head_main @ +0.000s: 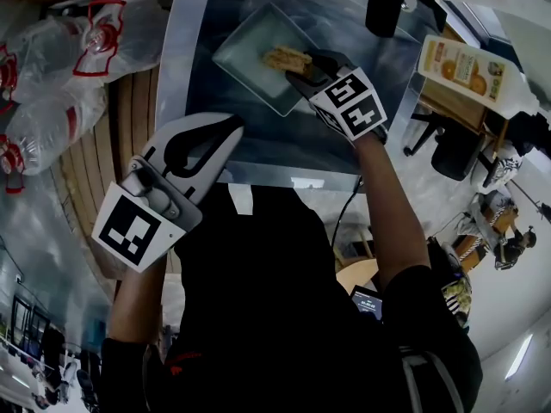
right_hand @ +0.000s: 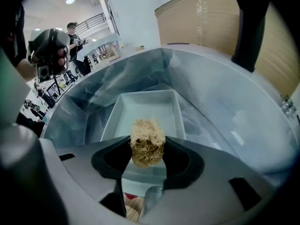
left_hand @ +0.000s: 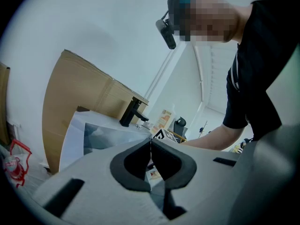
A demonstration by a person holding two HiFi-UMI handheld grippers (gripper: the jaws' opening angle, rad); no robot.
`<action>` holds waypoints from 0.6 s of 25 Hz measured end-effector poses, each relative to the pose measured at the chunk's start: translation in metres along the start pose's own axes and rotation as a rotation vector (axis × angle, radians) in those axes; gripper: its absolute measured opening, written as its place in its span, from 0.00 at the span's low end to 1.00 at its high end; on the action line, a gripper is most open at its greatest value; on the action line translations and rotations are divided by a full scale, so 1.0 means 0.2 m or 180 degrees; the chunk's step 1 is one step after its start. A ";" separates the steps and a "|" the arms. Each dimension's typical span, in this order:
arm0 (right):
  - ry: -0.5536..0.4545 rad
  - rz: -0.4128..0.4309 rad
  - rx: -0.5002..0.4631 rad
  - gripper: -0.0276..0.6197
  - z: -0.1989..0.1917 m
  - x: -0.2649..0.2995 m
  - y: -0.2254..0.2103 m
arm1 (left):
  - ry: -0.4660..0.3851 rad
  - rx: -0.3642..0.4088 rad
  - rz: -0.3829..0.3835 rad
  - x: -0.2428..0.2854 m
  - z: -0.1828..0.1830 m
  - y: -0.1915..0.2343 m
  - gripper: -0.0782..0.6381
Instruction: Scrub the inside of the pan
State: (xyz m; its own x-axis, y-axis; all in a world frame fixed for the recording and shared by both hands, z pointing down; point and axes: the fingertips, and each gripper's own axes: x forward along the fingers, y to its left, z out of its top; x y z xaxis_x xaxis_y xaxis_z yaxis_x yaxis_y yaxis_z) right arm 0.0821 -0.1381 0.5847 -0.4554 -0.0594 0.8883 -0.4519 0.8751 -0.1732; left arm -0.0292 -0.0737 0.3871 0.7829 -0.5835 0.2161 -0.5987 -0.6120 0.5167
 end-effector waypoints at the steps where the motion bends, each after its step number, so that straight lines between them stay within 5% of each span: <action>1: 0.0021 -0.0003 -0.0003 0.35 -0.02 -0.01 0.00 | 0.0000 0.0011 -0.0009 0.01 0.00 -0.01 0.14; 15: 0.0324 0.0017 -0.0014 0.35 -0.21 -0.10 0.01 | -0.0009 0.0085 -0.0072 0.08 0.03 -0.12 0.14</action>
State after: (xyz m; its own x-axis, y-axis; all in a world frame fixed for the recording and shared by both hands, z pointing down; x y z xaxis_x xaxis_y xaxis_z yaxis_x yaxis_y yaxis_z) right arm 0.1214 -0.1148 0.5843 -0.3773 -0.0059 0.9261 -0.4462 0.8774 -0.1762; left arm -0.0045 -0.0717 0.3733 0.7958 -0.5708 0.2023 -0.5853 -0.6391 0.4990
